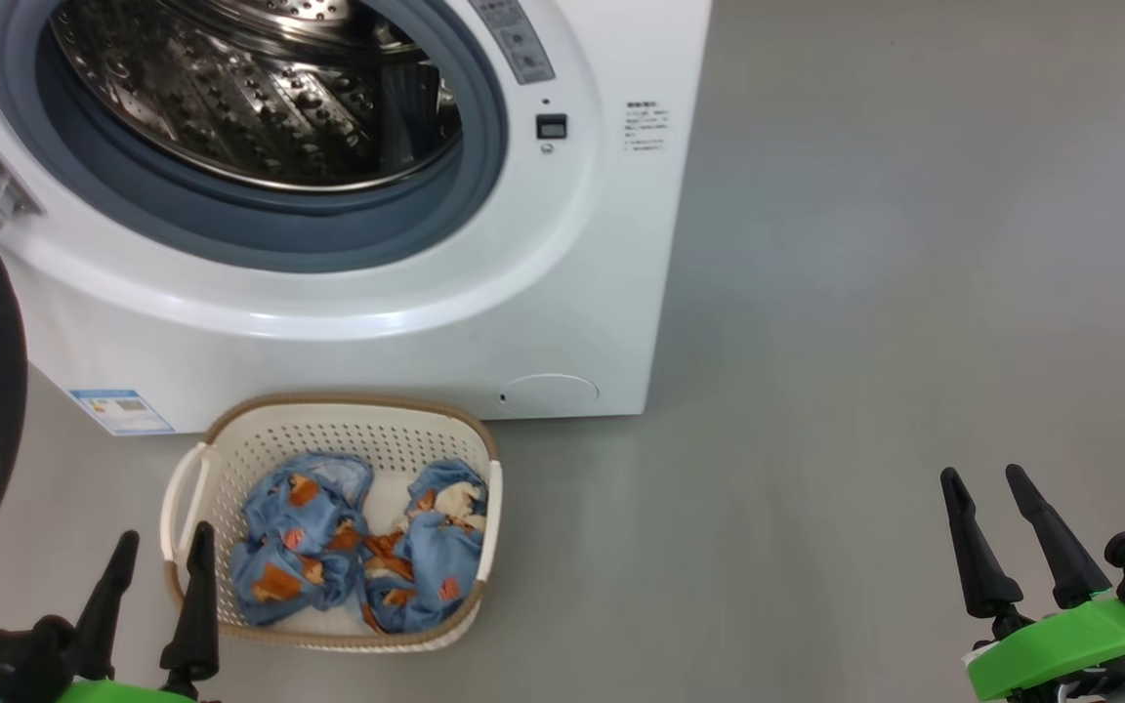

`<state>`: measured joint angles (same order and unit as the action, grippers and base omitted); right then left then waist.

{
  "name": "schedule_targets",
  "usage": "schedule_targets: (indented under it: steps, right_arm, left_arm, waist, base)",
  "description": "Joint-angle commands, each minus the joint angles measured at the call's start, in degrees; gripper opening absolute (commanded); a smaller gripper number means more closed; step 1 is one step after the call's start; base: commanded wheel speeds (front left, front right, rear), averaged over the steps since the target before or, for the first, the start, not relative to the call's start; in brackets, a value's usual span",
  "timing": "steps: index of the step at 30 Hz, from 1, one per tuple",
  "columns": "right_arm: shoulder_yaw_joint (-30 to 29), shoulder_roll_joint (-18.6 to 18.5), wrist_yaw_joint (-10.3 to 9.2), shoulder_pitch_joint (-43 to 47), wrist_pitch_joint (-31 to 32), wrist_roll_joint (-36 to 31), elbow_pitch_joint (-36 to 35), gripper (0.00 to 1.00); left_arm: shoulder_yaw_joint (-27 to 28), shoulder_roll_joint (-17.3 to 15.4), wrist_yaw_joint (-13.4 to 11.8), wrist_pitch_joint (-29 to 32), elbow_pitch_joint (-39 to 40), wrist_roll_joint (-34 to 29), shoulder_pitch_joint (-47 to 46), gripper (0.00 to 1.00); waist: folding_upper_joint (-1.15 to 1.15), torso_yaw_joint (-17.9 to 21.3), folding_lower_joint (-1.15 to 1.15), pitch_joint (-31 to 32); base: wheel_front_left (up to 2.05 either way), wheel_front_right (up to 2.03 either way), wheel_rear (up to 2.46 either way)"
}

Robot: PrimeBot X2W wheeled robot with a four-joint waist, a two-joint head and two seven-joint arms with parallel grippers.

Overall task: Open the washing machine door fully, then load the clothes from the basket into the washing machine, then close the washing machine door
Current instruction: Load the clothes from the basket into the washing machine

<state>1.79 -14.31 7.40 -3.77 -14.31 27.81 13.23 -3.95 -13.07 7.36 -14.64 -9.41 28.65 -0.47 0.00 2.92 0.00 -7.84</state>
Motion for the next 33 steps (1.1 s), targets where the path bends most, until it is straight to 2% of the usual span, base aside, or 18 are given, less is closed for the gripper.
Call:
schedule_targets:
  steps: [1, 9, 14, 33]
  right_arm:
    - [1.3, -0.6, 0.09, -0.5, -0.7, -0.6, -1.5, 1.0]
    - [1.3, -0.1, 0.09, -1.0, -0.7, -0.6, -1.6, 1.0]
    - [1.1, 0.1, 0.09, -1.0, -0.7, -0.6, -1.6, 1.0]
    - [1.1, 0.9, 0.09, -2.5, -0.7, -0.8, -2.1, 1.0]
  left_arm:
    - [1.7, -2.0, 0.1, -0.4, 1.0, 0.4, -2.9, 1.0]
    - [1.1, -2.6, 0.1, -0.4, 1.3, -0.3, -3.8, 1.0]
    - [0.7, -2.2, 0.1, -0.4, 1.6, -0.6, -4.0, 1.0]
    - [-2.3, 0.2, 0.1, -0.4, -0.8, -0.6, -4.1, 1.0]
  waist:
    - [0.0, 0.1, 0.0, -0.1]
    - [0.0, 0.4, 0.0, -1.0]
    - [0.0, 0.4, 0.0, -1.3]
    - [0.0, 0.2, 0.0, -4.2]
  base:
    - [0.57, -2.13, 1.56]
    - [0.67, -2.25, 1.58]
    - [0.6, -1.26, 0.66]
    - [0.06, -0.07, 0.01]
